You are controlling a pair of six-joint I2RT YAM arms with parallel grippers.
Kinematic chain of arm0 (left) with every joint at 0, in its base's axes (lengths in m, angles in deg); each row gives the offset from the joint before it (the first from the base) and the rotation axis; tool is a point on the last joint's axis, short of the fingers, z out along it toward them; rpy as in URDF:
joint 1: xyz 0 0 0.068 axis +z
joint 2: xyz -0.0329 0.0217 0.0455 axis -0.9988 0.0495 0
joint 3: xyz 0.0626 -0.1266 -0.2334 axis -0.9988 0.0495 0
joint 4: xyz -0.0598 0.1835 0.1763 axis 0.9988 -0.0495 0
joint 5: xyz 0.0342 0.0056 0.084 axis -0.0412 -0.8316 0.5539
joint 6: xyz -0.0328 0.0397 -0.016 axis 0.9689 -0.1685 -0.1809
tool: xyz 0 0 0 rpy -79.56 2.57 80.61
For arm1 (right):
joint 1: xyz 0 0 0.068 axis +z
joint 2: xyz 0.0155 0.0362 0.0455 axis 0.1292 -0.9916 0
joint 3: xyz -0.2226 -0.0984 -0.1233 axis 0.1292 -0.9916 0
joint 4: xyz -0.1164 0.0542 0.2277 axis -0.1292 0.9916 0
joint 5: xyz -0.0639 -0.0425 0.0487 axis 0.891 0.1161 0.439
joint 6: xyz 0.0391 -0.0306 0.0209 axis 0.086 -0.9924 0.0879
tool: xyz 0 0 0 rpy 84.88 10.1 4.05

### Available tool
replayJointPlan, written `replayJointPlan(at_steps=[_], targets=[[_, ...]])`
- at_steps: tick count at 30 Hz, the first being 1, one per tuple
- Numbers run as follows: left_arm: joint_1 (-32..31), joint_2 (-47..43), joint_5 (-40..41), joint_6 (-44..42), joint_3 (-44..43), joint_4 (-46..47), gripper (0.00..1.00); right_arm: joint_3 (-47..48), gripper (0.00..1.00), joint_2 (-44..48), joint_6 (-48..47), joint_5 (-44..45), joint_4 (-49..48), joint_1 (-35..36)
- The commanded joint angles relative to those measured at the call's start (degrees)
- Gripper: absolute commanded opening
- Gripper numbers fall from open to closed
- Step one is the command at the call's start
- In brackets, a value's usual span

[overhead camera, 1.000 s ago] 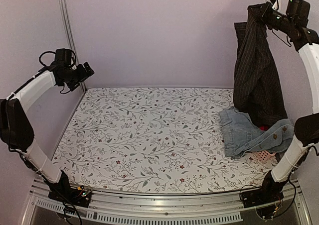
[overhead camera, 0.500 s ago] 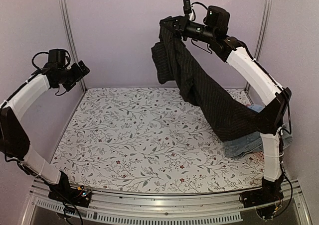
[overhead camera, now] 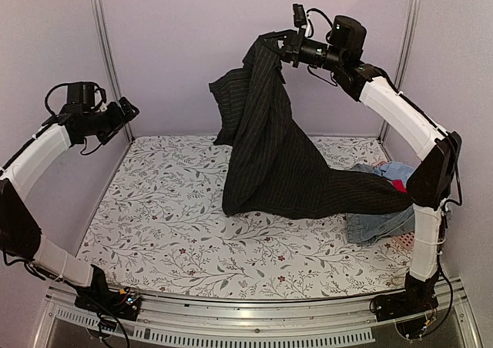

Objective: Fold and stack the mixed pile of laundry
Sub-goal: Place the crumpled shirt at the center of the board.

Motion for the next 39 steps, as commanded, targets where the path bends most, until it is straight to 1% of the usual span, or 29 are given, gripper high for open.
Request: replayJointPlan(at_steps=[1, 2, 4, 5, 7, 8, 10, 14, 16, 19, 21, 22, 23, 24, 25, 26, 27, 29, 30, 31, 32, 35, 37, 39], targets=[[-1.61, -2.65, -20.25, -8.73, 5.96, 12.12, 1.0, -3.47, 0.0, 7.43, -2.57, -2.85, -2.52, -4.53], [-3.35, -3.35, -23.1, -9.75, 8.65, 16.65, 1.0, -3.23, 0.0, 7.51, -2.88, -2.91, -2.28, -4.52], [-7.73, -4.14, -25.0, -12.1, 13.5, 22.82, 1.0, -2.35, 0.0, 7.33, -2.83, -2.71, -2.3, -4.58], [-10.32, -4.28, -24.8, -13.99, 15.81, 27.49, 1.0, -1.62, 0.0, 7.01, -2.6, -2.76, -2.16, -4.58], [-16.45, -3.88, -23.09, -17.64, 20.7, 33.34, 1.0, -0.12, 0.0, 6.22, -2.06, -2.8, -2.13, -4.57], [-19.68, -3.06, -21.6, -18.54, 22.11, 36.0, 1.0, 0.24, 0.0, 5.87, -1.81, -2.88, -2.2, -4.56], [-23.54, -0.15, -20.39, -19.14, 24.12, 42.11, 1.0, 0.58, 0.0, 5.62, -1.42, -3.05, -2.22, -4.59], [-30.83, 9.59, -16.59, -24.28, 23.01, 50.64, 1.0, 1.42, 0.0, 5.77, -1.24, -3.36, -1.88, -4.57], [-33.22, 14.94, -15.64, -25.26, 21.52, 54.97, 1.0, 1.85, 0.0, 5.62, -0.73, -3.54, -1.87, -4.59], [-36.53, 22.69, -16.71, -26.21, 16.84, 59.43, 1.0, 2.08, 0.0, 5.78, -0.21, -3.52, -1.6, -4.57], [-38.77, 27.28, -16.63, -27.99, 12.11, 58.64, 0.98, 2.47, 0.0, 5.99, -0.62, -3.42, -0.89, -4.57], [-39.44, 29.08, -16.0, -28.41, 8.88, 57.65, 0.9, 2.77, 0.0, 6.04, -0.75, -3.29, -0.51, -4.62], [-39.57, 30.2, -16.15, -28.28, 6.86, 56.62, 0.75, 3.08, 0.0, 6.12, -1.15, -3.17, -0.19, -4.65], [-39.32, 30.28, -15.25, -27.76, 5.36, 55.3, 0.58, 3.37, 0.0, 6.17, -1.4, -2.82, 0.2, -4.59], [-38.06, 29.46, -13.99, -26.51, 4.73, 54.25, 0.34, 3.57, 0.0, 6.34, -1.89, -2.37, 0.83, -4.75], [-37.16, 27.56, -13.34, -24.9, 4.98, 54.11, 0.07, 3.6, 0.0, 6.58, -2.32, -1.6, 1.45, -4.99], [-34.87, 24.88, -12.33, -22.64, 5.96, 54.15, 0.0, 3.53, 0.0, 7.18, -3.2, -0.61, 1.62, -5.27], [-31.47, 18.11, -9.89, -20.17, 8.61, 54.38, 0.0, 3.36, 0.0, 7.97, -4.18, 1.04, 3.1, -6.19], [-29.93, 14.76, -6.46, -20.18, 8.93, 52.74, 0.0, 3.39, 0.0, 8.45, -4.65, 1.98, 2.96, -6.68], [-28.52, 11.3, -3.76, -20.67, 8.45, 49.08, 0.0, 3.41, 0.0, 8.56, -4.87, 2.98, 2.43, -6.93], [-26.79, 8.35, -1.54, -20.97, 7.25, 46.24, 0.0, 3.49, 0.0, 8.59, -4.99, 3.65, 2.21, -7.16], [-21.62, 2.44, 0.29, -22.23, 1.9, 38.02, 0.0, 3.97, 0.0, 7.0, -2.35, 3.95, -5.27, -7.2], [-19.44, 0.27, 1.36, -24.77, -2.28, 32.5, 0.0, 7.06, 0.0, 3.29, 2.34, 3.19, -8.92, -6.81], [-18.23, -1.66, 4.84, -26.82, -7.0, 26.92, 0.0, 11.22, 0.0, -0.24, 5.59, 2.77, -11.03, -5.98]])
